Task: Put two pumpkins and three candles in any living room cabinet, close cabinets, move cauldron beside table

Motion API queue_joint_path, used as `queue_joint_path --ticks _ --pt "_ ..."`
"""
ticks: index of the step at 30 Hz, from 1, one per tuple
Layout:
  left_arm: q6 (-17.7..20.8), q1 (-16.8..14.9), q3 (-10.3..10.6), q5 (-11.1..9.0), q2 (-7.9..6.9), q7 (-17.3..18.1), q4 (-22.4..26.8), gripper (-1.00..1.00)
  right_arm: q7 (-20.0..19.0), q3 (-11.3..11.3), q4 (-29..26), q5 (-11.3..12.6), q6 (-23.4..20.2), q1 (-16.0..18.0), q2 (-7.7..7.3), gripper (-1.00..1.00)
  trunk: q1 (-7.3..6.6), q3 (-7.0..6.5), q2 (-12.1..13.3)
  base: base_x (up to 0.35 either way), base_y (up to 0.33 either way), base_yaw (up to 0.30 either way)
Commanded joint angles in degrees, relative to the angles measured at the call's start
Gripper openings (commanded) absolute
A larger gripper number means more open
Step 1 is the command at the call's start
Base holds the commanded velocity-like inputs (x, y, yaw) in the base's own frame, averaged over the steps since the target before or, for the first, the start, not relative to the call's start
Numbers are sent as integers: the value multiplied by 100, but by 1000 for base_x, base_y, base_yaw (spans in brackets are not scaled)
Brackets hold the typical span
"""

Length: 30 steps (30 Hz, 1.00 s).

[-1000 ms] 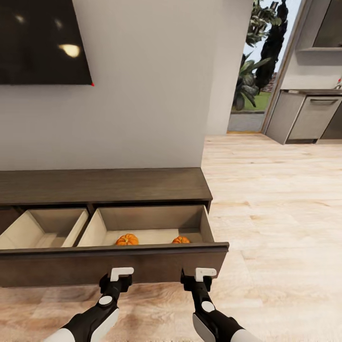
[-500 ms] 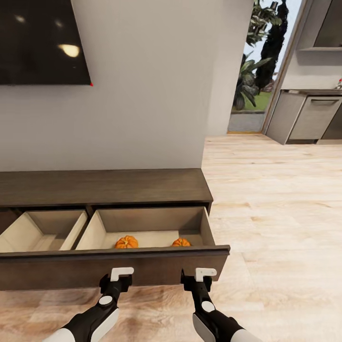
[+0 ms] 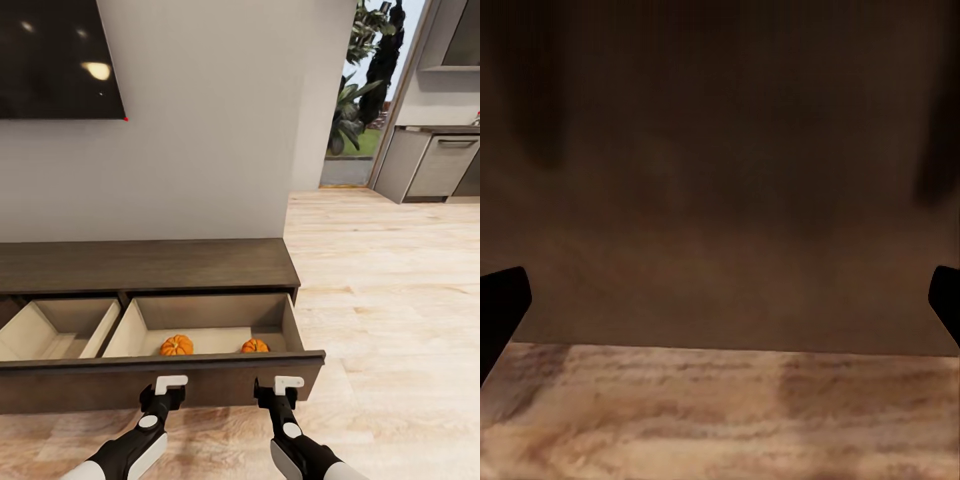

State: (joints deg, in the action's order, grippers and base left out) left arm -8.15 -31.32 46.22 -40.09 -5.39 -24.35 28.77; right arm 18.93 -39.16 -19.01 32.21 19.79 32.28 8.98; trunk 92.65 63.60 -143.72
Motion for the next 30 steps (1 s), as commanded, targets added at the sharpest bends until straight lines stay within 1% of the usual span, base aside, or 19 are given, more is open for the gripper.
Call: queue_joint_path --ticks 1,22,30 --pt "-30 -6 48 -61 -6 -34 6 100 31 -48 4 47 25 6 -2 100 -1 5 -2 19 0 0" --pt "-29 -6 51 -61 -6 -34 6 100 31 -48 4 48 25 6 -2 100 -1 5 -2 50 0 0" --pt "-29 -6 54 -57 -6 -34 6 100 31 -48 3 49 25 6 -2 100 -1 5 -2 181 0 0"
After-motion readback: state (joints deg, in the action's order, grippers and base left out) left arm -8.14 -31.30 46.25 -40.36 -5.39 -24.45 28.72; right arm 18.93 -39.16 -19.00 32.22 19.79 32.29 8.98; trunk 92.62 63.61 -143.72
